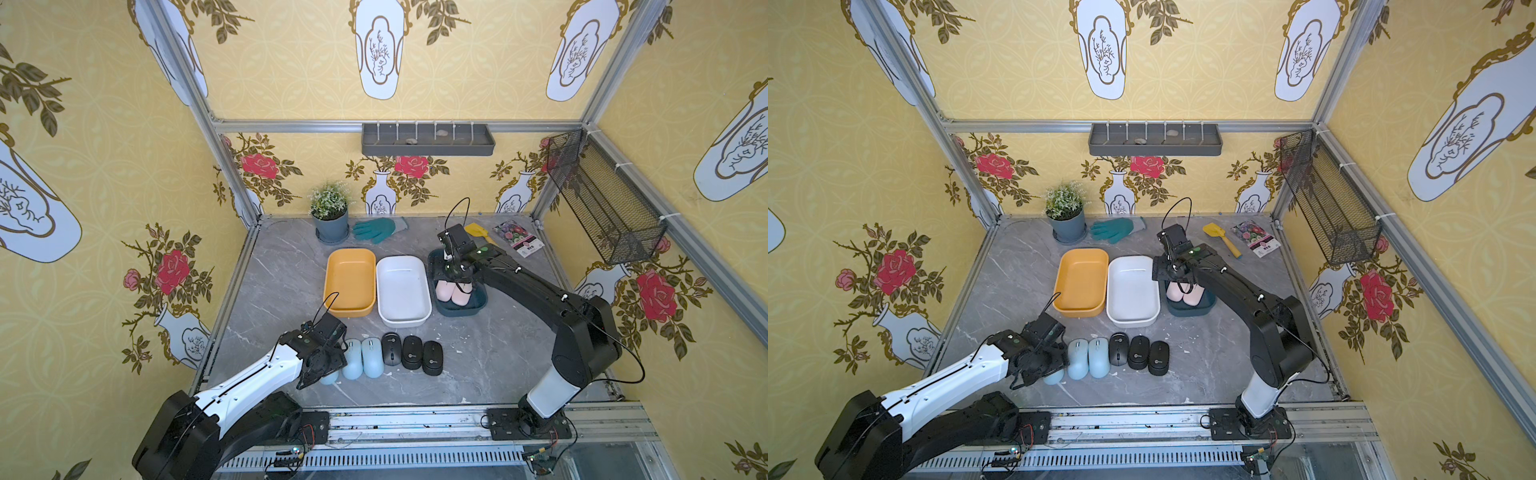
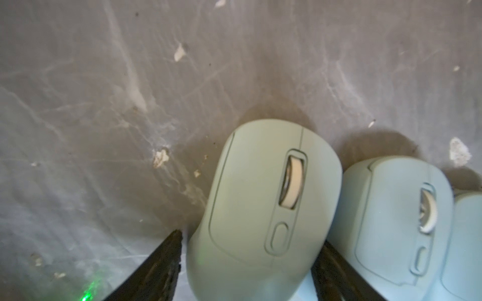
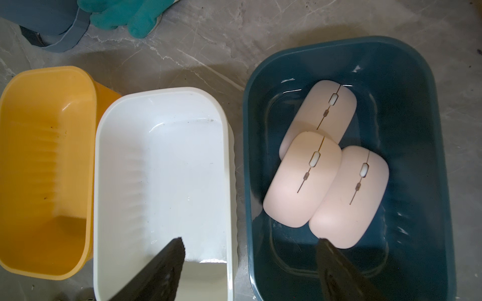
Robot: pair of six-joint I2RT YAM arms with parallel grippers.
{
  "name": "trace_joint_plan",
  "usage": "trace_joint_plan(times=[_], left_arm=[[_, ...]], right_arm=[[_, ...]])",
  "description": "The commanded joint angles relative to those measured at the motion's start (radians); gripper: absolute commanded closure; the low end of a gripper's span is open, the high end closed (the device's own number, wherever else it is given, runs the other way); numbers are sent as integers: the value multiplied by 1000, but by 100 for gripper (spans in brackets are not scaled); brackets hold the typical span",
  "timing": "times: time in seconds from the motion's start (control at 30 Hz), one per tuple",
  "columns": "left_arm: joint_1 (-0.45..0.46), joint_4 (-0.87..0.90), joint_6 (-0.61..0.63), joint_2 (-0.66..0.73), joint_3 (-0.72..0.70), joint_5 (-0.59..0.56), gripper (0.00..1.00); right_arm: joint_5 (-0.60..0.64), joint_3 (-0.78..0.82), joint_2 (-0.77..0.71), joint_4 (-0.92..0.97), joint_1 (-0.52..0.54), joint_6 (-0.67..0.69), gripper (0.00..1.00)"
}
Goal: Place the mice by color into the storage box
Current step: Pick up the mouse from the center of the board.
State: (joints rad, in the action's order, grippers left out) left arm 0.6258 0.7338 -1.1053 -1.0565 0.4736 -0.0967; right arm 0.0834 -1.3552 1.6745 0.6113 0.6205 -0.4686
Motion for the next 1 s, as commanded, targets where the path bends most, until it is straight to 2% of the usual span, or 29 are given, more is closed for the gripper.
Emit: trace_joint_plan(times=[0.0,0.17,0.4,0.53,0.77,0.87,0.97], left_arm=[[-2,-22,-1,-18,-10,-23,22],[-2,-26,14,-57,-3,-47,21],[-7,-27,35,-68,14,-86,11],[-28,-46,53,-78,11,-86,11],[-42,-72,78,-90,4,-74,27],[-43,-72,79,-81,3,-60,42],[-42,-56,77,-72,10,-53,43]], right_arm=[[-7,-10,7,-5,2,-4,18],[-11,-13,17,-5,2,-7,18],[-15,-24,31,-4,2,-6,18],[-15,-30,42,-2,3,-7,18],[-17,-46,56,2,9,-9,18],[-18,-50,62,1,11,-8,18],[-20,-56,72,-1,12,-8,18]])
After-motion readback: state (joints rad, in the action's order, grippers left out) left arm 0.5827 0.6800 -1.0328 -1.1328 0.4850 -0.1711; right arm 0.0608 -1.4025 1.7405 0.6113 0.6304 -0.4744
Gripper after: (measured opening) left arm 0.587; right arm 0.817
